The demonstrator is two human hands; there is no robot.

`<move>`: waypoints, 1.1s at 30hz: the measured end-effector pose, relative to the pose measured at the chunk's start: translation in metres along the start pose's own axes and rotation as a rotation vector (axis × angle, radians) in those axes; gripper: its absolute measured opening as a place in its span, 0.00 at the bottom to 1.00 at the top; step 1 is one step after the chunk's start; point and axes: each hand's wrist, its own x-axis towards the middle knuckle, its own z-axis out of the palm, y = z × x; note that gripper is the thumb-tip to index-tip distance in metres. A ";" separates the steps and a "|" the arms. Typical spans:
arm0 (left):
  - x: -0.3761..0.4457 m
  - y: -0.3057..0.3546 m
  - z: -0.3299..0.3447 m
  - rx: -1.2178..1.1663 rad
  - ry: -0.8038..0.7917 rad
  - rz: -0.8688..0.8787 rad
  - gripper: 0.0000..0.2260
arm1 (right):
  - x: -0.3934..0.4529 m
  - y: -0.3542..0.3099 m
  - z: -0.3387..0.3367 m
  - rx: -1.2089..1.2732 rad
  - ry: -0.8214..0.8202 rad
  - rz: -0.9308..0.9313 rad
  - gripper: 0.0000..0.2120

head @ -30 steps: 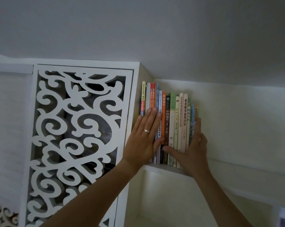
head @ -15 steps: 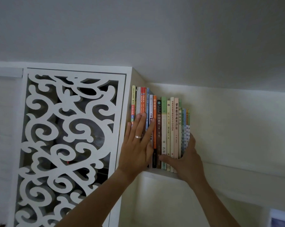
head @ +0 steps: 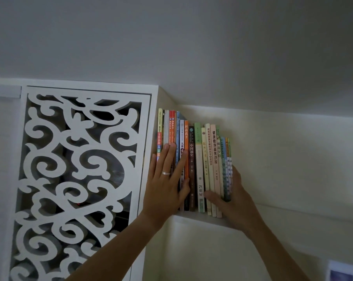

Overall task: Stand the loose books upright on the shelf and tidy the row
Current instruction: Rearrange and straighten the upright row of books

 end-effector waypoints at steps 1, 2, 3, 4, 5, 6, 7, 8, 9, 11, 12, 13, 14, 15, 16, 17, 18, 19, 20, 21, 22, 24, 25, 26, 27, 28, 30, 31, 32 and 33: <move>0.000 0.002 0.000 0.029 0.012 -0.007 0.30 | -0.001 0.000 -0.003 0.017 -0.001 0.005 0.47; 0.003 0.006 0.001 0.054 0.030 -0.022 0.29 | -0.001 0.000 -0.005 0.036 0.003 0.015 0.46; 0.009 0.012 -0.001 0.067 0.051 -0.038 0.28 | -0.001 0.000 -0.007 0.057 0.007 0.026 0.46; 0.017 0.019 -0.002 0.062 0.073 -0.049 0.26 | -0.002 0.000 -0.008 0.075 0.009 0.036 0.46; 0.029 0.027 -0.004 0.041 0.093 -0.046 0.25 | -0.002 0.001 -0.008 0.090 0.009 0.046 0.46; 0.043 0.034 -0.005 0.015 0.104 -0.028 0.25 | -0.002 0.002 -0.008 0.097 0.012 0.053 0.46; 0.058 0.039 -0.006 -0.009 0.098 -0.008 0.26 | -0.002 0.003 -0.008 0.104 0.015 0.060 0.47; 0.072 0.041 -0.006 -0.034 0.073 0.002 0.29 | -0.002 0.004 -0.008 0.114 0.019 0.074 0.47; 0.085 0.041 -0.004 -0.056 0.037 0.000 0.31 | -0.002 0.004 -0.008 0.127 0.025 0.092 0.47; 0.102 0.036 0.000 -0.062 -0.023 -0.013 0.35 | -0.002 0.003 -0.007 0.139 0.032 0.111 0.44; 0.105 0.032 0.002 -0.039 -0.041 -0.013 0.37 | -0.002 0.003 -0.006 0.137 0.028 0.107 0.41; 0.107 0.030 0.003 -0.015 -0.049 -0.009 0.38 | -0.002 0.002 -0.005 0.137 0.020 0.103 0.39; 0.108 0.028 0.003 -0.007 -0.048 -0.011 0.39 | -0.002 0.002 -0.005 0.143 0.008 0.104 0.39; 0.108 0.027 0.001 -0.019 -0.042 -0.019 0.40 | -0.003 0.000 -0.005 0.152 -0.008 0.108 0.39; 0.109 0.027 0.000 -0.044 -0.040 -0.032 0.40 | -0.003 0.000 -0.005 0.158 -0.024 0.114 0.40; 0.111 0.027 -0.002 -0.068 -0.044 -0.042 0.41 | -0.003 -0.001 -0.005 0.162 -0.039 0.115 0.41; 0.114 0.026 -0.004 -0.087 -0.055 -0.050 0.41 | -0.003 0.000 -0.005 0.165 -0.052 0.116 0.43; 0.117 0.025 -0.006 -0.104 -0.072 -0.052 0.42 | -0.003 0.000 -0.005 0.168 -0.062 0.117 0.44; 0.119 0.023 -0.008 -0.115 -0.092 -0.046 0.43 | -0.003 0.000 -0.005 0.168 -0.070 0.119 0.44; 0.119 0.021 -0.009 -0.111 -0.105 -0.030 0.44 | -0.003 0.000 -0.005 0.170 -0.079 0.121 0.45; 0.118 0.018 -0.009 -0.089 -0.106 -0.009 0.44 | -0.003 0.001 -0.005 0.169 -0.088 0.124 0.45; 0.109 0.014 -0.007 -0.020 -0.091 0.011 0.43 | -0.002 0.002 -0.005 0.163 -0.100 0.125 0.45; 0.105 0.014 -0.005 -0.004 -0.085 -0.001 0.42 | -0.002 0.002 -0.005 0.164 -0.101 0.125 0.45; 0.102 0.013 -0.002 -0.007 -0.081 -0.018 0.42 | -0.002 0.003 -0.005 0.166 -0.101 0.124 0.45; 0.100 0.014 0.000 -0.026 -0.078 -0.033 0.41 | -0.001 0.003 -0.005 0.168 -0.101 0.123 0.46; 0.100 0.014 0.001 -0.057 -0.075 -0.043 0.40 | -0.001 0.003 -0.005 0.170 -0.105 0.124 0.46; 0.105 0.014 -0.001 -0.131 -0.073 -0.059 0.40 | -0.001 0.004 -0.005 0.170 -0.114 0.120 0.46; 0.109 0.013 -0.003 -0.163 -0.074 -0.064 0.40 | -0.001 0.003 -0.005 0.171 -0.115 0.118 0.46; 0.113 0.013 -0.005 -0.192 -0.078 -0.070 0.40 | -0.001 0.004 -0.005 0.173 -0.116 0.116 0.46; 0.115 0.012 -0.007 -0.223 -0.086 -0.081 0.40 | -0.001 0.004 -0.005 0.177 -0.115 0.115 0.47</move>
